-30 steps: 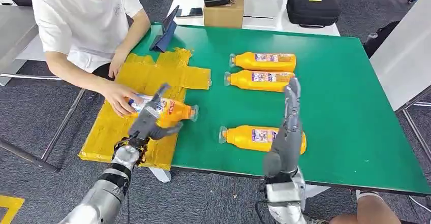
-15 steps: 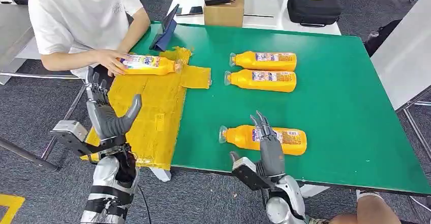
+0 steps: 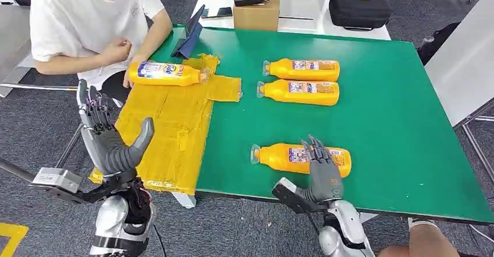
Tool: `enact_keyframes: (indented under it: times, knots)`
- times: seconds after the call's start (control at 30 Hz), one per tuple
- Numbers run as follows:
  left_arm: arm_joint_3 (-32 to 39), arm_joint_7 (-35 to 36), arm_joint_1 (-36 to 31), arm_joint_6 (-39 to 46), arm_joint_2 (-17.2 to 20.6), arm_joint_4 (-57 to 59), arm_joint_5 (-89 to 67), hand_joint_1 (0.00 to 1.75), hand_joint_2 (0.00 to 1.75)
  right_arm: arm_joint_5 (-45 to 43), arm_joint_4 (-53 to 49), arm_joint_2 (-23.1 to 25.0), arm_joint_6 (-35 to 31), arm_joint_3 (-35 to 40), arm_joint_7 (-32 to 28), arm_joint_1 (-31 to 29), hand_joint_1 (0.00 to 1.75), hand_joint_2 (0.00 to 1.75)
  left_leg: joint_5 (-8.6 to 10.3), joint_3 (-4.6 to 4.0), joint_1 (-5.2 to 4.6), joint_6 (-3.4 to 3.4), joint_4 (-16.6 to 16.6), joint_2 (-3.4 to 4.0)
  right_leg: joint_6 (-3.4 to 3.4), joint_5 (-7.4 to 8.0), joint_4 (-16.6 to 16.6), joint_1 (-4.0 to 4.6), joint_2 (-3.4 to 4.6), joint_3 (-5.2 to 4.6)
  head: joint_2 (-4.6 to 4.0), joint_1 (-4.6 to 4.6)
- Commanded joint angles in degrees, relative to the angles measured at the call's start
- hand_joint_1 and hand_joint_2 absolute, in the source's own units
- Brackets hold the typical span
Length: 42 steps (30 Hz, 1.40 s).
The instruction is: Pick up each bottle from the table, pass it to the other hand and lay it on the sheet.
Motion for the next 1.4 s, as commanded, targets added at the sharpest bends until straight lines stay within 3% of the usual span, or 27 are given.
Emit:
enact_keyframes:
  times: [0.03, 0.43, 0.53, 0.7, 1.03, 1.17, 1.4]
  knots:
    - [-0.3, 0.4, 0.2, 0.2, 1.6, 0.4, -1.2, 0.0, 1.75, 3.2, 0.8, -3.6, 1.8, -0.3, 2.9, -2.1, 0.0, 1.75, -0.03, 0.09, 0.01, -0.04, 0.0, 0.06, -0.06, -0.02, 0.0, 0.02, 0.01, 0.08, 0.0, 0.0]
    - [-0.8, 1.8, 0.4, -0.3, 1.7, 0.6, -1.9, 0.0, 1.75, 4.6, 1.1, -5.4, 4.7, -0.7, 3.7, -3.5, 0.0, 1.75, -0.06, 0.13, 0.0, -0.06, 0.0, 0.1, -0.1, -0.03, 0.0, 0.01, 0.05, 0.12, 0.0, 0.0]
    - [-1.0, 5.8, 0.2, -1.2, 1.9, 1.5, -1.6, 0.0, 1.75, 6.6, 2.8, -6.6, 7.3, -0.3, 5.9, -4.4, 0.0, 1.75, -0.05, 0.12, 0.0, -0.05, 0.0, 0.08, -0.08, -0.03, 0.0, 0.02, 0.03, 0.11, 0.0, 0.0]
    - [-1.3, 6.7, -0.1, -2.2, 2.3, 2.3, -1.6, 0.0, 1.75, 6.6, 7.5, -7.7, 9.4, -0.8, 6.6, -6.6, 0.0, 1.75, -0.05, 0.19, 0.0, -0.04, 0.0, 0.09, -0.08, -0.02, -0.1, 0.02, 0.03, 0.17, 0.0, 0.0]
    - [-3.4, 9.1, -1.7, -2.6, 3.1, 4.3, -1.6, 0.0, 1.75, 7.1, 18.8, -7.5, 9.0, 1.3, 3.3, -13.1, 0.0, 1.75, -0.05, 0.22, 0.02, -0.07, 0.0, 0.11, -0.11, -0.01, -0.1, 0.03, 0.05, 0.2, 0.0, 0.0]
    - [-3.4, 9.1, -1.7, -2.6, 3.1, 4.3, -1.6, 0.0, 1.75, 7.1, 18.8, -7.3, 9.0, 1.3, 3.3, -13.3, 0.0, 1.75, -0.08, 0.3, 0.02, -0.09, -0.1, 0.15, -0.13, -0.04, -0.1, 0.05, 0.07, 0.25, 0.0, 0.0]
    - [-4.6, 9.5, -2.3, -2.4, 3.3, 4.7, -1.8, 0.0, 1.75, 5.3, 24.5, -7.3, 12.9, 4.6, 1.7, -17.9, 0.0, 1.75, -0.08, 0.28, 0.03, -0.07, 0.0, 0.26, -0.11, -0.01, 0.0, 0.05, 0.16, 0.23, 0.0, 0.0]
